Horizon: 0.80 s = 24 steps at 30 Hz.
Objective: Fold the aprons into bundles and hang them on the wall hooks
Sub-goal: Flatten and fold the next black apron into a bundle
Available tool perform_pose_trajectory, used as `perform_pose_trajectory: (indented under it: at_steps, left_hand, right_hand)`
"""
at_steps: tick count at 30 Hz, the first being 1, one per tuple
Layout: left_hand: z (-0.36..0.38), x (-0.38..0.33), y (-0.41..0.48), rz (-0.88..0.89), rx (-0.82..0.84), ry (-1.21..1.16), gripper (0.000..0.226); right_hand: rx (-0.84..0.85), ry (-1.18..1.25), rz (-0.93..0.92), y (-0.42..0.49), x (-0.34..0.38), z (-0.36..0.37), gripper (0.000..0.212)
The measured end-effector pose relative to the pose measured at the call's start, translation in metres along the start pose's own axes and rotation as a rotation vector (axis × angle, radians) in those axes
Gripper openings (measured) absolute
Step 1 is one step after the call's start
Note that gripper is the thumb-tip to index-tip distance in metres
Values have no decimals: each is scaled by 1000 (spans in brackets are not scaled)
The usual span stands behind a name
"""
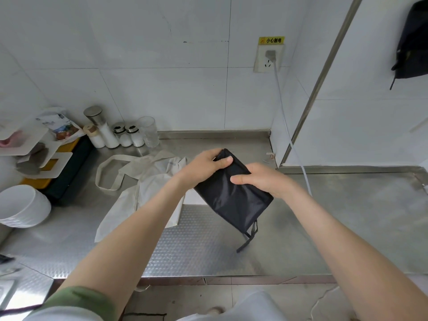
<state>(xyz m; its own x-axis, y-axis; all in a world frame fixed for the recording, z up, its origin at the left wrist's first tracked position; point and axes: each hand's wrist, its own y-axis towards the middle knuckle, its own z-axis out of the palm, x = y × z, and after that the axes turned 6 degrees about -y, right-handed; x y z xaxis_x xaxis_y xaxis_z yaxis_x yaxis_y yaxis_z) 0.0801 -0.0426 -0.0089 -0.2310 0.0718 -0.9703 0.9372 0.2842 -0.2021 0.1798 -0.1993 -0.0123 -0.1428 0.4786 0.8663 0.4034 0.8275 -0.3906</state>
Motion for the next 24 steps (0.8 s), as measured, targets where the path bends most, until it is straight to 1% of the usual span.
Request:
perform_pose_trajectory:
  at_steps: [1,2,3,4,5,6,7,8,9,10,11,13,15,16,18,21,24]
  left_hand:
    - [0,-2,1,16,-31,25,18]
    - [-1,-3,3,41,-104,60,23]
    - [-3,-4,5,68,-227,67,31]
    - [-5,-6,7,97,-393,-10,38]
    - [-9,-7,7,108,-549,-170,45]
    - [-12,-8,6,89,-619,-323,50]
    - [-14,-9,2,35,-589,-419,53]
    - [-12,-7,0,-40,-467,-446,56]
    - [-6,-5,-2,-111,-315,-444,59]
    - [1,-3,-3,-136,-214,-444,59]
    - [7,-3,-4,-136,-171,-466,53]
    - [14,-6,-1,-148,-232,-551,39]
    - [13,-4,1,-159,-274,-573,29]
    - [11,-1,3,-146,-253,-551,26]
    - [7,4,1,-131,-206,-489,21]
    - [3,5,-1,-136,-152,-444,23]
    - [3,4,-1,-131,-111,-482,30]
  right_hand:
    - [-26,12,-16,-1,1,0,7]
    - [-59,38,-30,-1,2,0,6]
    - [-100,72,-48,-2,3,1,6]
    - [-155,126,-63,-2,4,2,6]
    - [-224,206,-74,-2,2,3,6]
    - [-302,314,-77,-1,0,2,7]
    - [-371,432,-78,-1,-1,2,10]
    - [-411,536,-78,-1,0,1,13]
    - [-418,612,-82,0,1,0,17]
    - [-399,675,-88,2,2,-1,21]
    - [-368,719,-91,4,4,-1,25]
    - [-332,740,-69,9,6,0,31]
    - [-343,596,-26,10,6,-3,34]
    - [-336,494,-6,8,5,-6,34]
    - [-287,353,29,2,3,-13,25]
    - [-262,336,43,0,0,-19,11]
    - [-225,440,31,-1,5,-17,15]
